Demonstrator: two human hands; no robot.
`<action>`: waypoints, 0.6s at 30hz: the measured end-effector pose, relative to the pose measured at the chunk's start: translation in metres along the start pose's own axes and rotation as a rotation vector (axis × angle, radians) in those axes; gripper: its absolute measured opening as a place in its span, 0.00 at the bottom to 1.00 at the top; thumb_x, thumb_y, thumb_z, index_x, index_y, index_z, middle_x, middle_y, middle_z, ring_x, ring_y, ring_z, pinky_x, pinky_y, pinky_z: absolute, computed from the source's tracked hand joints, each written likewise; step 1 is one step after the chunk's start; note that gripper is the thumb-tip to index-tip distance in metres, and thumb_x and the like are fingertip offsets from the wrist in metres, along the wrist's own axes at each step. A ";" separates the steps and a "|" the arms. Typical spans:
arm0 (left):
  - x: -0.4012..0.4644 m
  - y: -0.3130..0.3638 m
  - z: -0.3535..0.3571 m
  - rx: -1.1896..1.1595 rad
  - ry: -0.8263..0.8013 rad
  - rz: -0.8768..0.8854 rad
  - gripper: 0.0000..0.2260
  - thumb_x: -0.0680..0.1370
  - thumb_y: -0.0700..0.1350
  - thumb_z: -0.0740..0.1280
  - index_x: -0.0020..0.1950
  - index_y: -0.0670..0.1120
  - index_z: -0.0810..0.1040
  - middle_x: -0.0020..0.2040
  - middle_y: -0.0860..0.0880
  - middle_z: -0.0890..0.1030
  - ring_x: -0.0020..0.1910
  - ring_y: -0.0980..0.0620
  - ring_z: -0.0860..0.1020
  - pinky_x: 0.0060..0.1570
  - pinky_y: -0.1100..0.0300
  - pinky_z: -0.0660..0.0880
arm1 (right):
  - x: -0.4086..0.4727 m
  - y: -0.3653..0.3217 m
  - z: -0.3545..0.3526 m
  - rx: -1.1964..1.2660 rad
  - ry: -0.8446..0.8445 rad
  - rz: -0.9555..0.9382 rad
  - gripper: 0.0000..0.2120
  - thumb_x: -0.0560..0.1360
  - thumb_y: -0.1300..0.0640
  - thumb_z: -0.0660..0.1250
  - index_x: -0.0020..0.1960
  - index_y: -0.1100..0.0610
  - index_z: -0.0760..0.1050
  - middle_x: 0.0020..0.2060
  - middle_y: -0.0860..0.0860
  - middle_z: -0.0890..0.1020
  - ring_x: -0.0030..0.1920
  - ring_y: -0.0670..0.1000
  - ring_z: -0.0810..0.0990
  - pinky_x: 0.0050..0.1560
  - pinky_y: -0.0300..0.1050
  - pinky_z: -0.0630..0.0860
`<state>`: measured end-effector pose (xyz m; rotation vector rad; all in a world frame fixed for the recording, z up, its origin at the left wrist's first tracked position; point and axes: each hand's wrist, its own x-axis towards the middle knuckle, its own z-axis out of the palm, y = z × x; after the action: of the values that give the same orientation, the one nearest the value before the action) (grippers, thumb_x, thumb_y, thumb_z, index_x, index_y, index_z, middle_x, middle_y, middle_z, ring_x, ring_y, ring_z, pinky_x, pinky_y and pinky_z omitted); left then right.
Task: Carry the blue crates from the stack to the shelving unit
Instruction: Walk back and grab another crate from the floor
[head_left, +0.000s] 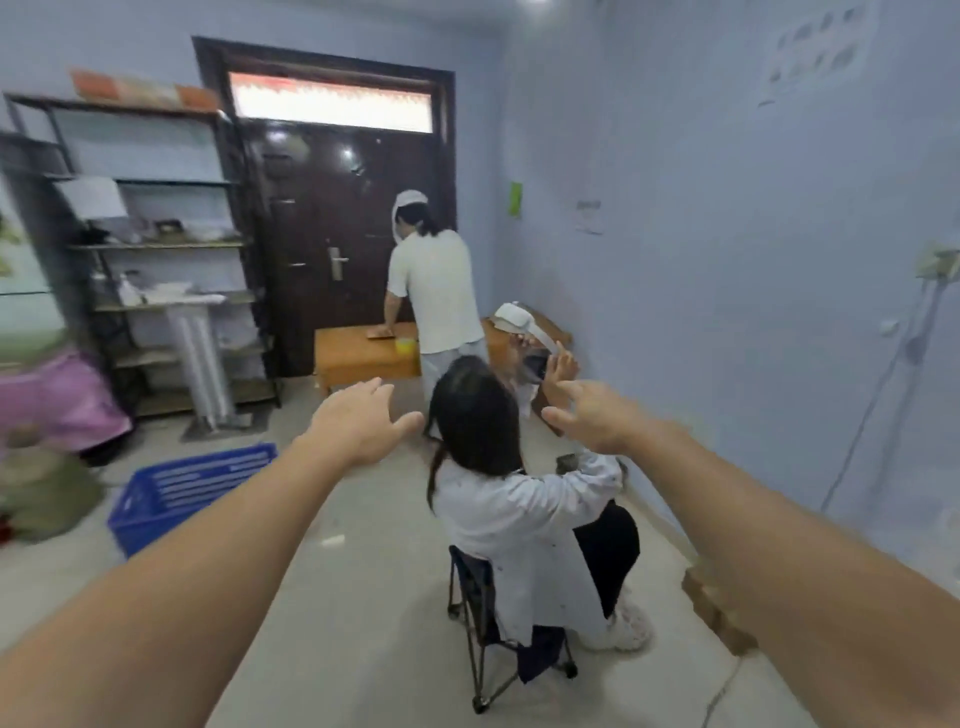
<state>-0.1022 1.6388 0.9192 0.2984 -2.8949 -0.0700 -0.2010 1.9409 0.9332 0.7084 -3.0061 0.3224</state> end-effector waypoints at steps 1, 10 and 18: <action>-0.004 -0.033 -0.004 0.020 -0.002 -0.052 0.38 0.79 0.70 0.52 0.80 0.46 0.62 0.81 0.45 0.63 0.78 0.44 0.63 0.75 0.47 0.63 | 0.022 -0.034 0.009 0.005 -0.004 -0.065 0.40 0.74 0.28 0.51 0.76 0.53 0.66 0.74 0.55 0.72 0.71 0.58 0.71 0.68 0.56 0.69; -0.029 -0.266 -0.017 0.109 0.010 -0.402 0.37 0.79 0.68 0.54 0.79 0.44 0.65 0.78 0.44 0.68 0.75 0.44 0.68 0.72 0.48 0.65 | 0.167 -0.294 0.073 -0.011 -0.058 -0.499 0.34 0.81 0.35 0.55 0.80 0.53 0.60 0.78 0.54 0.67 0.77 0.57 0.65 0.74 0.56 0.63; 0.037 -0.431 -0.002 0.108 -0.011 -0.613 0.36 0.77 0.70 0.54 0.76 0.48 0.69 0.74 0.46 0.73 0.71 0.44 0.72 0.68 0.47 0.70 | 0.334 -0.424 0.125 -0.026 -0.087 -0.630 0.35 0.81 0.35 0.54 0.80 0.54 0.60 0.77 0.56 0.68 0.77 0.58 0.65 0.75 0.56 0.63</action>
<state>-0.0527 1.2098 0.8987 1.1902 -2.7084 -0.0168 -0.3093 1.3981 0.9204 1.6240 -2.6547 0.2214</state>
